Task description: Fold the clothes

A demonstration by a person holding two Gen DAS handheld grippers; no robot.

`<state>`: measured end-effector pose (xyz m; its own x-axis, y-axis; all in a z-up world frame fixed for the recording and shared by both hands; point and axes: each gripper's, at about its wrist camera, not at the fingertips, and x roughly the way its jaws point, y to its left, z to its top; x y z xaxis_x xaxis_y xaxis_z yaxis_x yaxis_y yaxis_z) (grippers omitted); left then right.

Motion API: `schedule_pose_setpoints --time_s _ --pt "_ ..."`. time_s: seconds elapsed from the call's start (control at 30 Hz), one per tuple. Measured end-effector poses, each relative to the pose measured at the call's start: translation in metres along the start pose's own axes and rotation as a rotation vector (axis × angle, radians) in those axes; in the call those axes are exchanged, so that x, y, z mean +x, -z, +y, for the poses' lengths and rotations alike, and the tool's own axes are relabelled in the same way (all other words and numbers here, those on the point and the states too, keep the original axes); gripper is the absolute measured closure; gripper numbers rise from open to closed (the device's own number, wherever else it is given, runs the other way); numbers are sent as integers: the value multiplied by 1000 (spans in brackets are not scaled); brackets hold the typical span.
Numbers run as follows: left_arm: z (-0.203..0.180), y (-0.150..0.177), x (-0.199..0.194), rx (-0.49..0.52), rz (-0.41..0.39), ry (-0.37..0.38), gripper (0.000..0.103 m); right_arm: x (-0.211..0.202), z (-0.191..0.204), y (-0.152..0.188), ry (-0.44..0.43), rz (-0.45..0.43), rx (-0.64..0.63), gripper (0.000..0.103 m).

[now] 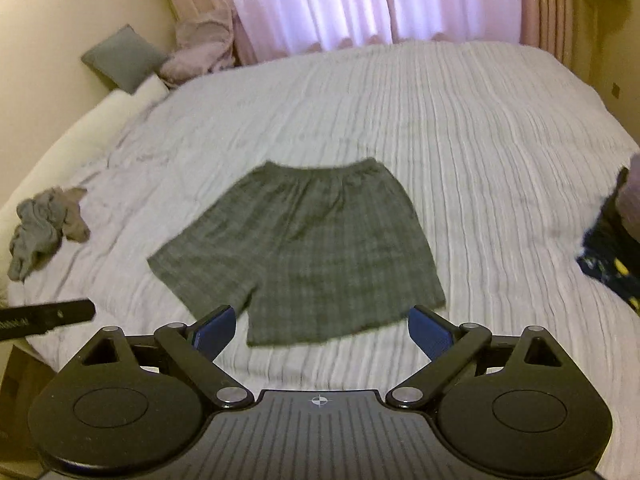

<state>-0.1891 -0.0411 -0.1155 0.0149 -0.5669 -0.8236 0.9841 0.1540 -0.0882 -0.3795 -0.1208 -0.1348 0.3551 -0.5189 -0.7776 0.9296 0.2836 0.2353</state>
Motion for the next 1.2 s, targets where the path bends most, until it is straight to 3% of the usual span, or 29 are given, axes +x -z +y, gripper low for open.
schedule_pose_setpoints --time_s 0.4,0.7,1.2 --pt "19 1 -5 59 53 -1 59 -8 16 21 96 84 64 7" --pt "48 -7 -20 79 54 -14 57 -1 56 27 107 119 49 7" --pt "74 2 -27 108 70 -4 54 -2 89 44 153 131 91 7"
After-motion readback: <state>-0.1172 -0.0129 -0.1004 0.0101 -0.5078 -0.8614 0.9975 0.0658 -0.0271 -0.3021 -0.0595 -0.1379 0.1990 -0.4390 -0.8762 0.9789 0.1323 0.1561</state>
